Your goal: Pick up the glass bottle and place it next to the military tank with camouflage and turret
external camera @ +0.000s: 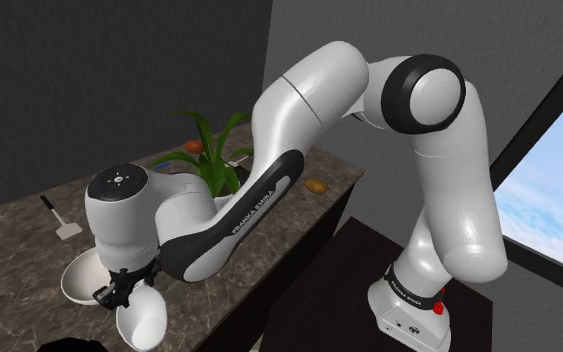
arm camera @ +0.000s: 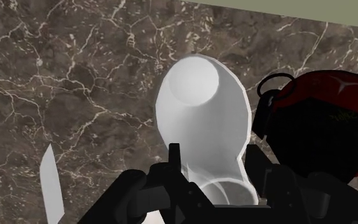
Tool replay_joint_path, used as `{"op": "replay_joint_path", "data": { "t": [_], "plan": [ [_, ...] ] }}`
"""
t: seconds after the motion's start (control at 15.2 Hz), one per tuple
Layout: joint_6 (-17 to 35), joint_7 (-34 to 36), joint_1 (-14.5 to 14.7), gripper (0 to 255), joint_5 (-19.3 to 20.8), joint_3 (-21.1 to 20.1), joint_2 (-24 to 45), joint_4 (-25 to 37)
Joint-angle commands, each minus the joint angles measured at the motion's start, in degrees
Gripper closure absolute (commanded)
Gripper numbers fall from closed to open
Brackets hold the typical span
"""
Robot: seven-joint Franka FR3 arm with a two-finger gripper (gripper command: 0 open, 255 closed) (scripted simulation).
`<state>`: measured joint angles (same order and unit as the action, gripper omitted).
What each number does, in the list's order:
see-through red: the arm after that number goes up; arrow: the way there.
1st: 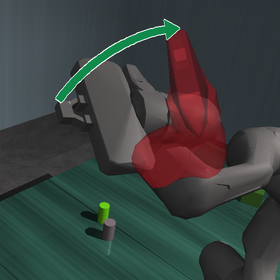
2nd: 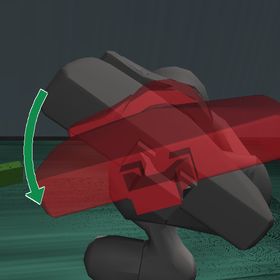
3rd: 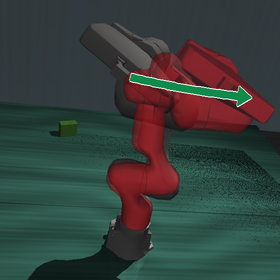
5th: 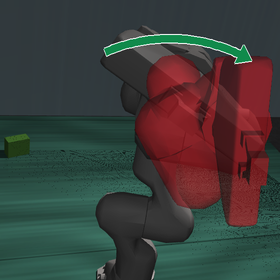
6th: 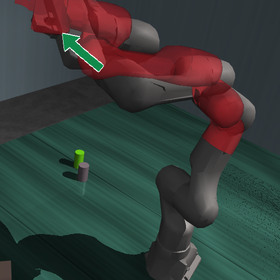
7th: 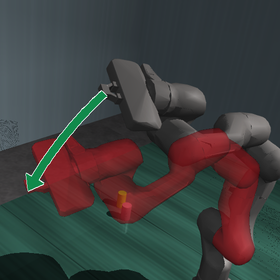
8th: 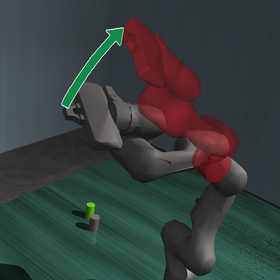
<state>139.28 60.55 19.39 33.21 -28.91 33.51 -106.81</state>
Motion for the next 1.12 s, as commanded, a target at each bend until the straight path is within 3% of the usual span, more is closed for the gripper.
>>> {"op": "replay_joint_path", "data": {
  "t": [0.0,1.06],
  "plan": [
    [-0.6,-0.5,-0.4,255,-0.6,-0.5,-0.8,-0.1],
    [-8.7,-5.5,-3.4,255,-7.2,-4.8,-8.4,1.4]
  ]
}}
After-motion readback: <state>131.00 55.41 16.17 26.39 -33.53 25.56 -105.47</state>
